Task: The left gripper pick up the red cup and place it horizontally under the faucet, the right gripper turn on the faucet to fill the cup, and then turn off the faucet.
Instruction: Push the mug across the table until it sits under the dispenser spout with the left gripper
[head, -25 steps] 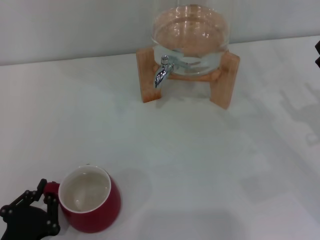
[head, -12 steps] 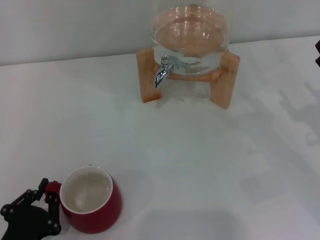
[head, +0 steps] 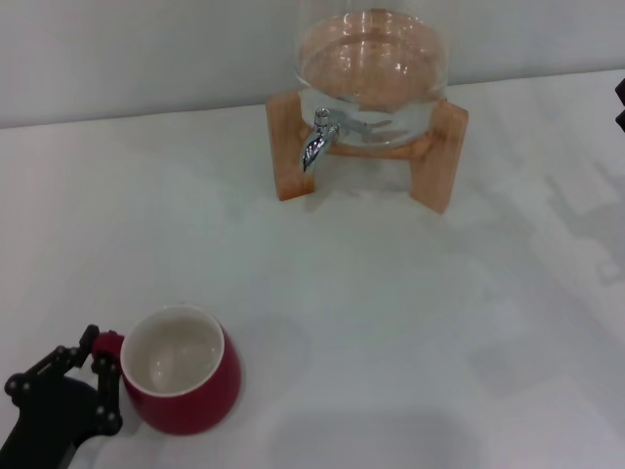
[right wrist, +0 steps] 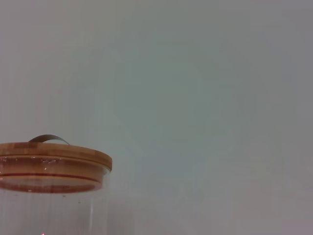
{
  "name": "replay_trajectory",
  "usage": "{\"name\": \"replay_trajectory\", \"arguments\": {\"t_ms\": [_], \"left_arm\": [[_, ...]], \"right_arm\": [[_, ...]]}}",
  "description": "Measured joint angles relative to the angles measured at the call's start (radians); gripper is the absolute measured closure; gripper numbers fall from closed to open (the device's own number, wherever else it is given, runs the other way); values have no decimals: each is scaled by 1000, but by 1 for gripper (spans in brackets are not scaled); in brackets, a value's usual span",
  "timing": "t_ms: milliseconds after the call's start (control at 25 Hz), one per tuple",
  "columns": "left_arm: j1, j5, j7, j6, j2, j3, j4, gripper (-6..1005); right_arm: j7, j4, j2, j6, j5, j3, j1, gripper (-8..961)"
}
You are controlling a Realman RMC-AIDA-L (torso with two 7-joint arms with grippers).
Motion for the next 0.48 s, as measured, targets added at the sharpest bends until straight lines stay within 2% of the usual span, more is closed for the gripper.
{"name": "replay_trajectory", "arguments": {"t_ms": [160, 480], "left_arm": [[-43, -5, -50, -3, 2, -5, -20, 876], [-169, -31, -294, -10, 2, -6, -139, 877]], "right_arm": [[2, 0, 0, -1, 0, 0, 0, 169], [19, 0, 1, -8, 0, -10, -2, 169]]}}
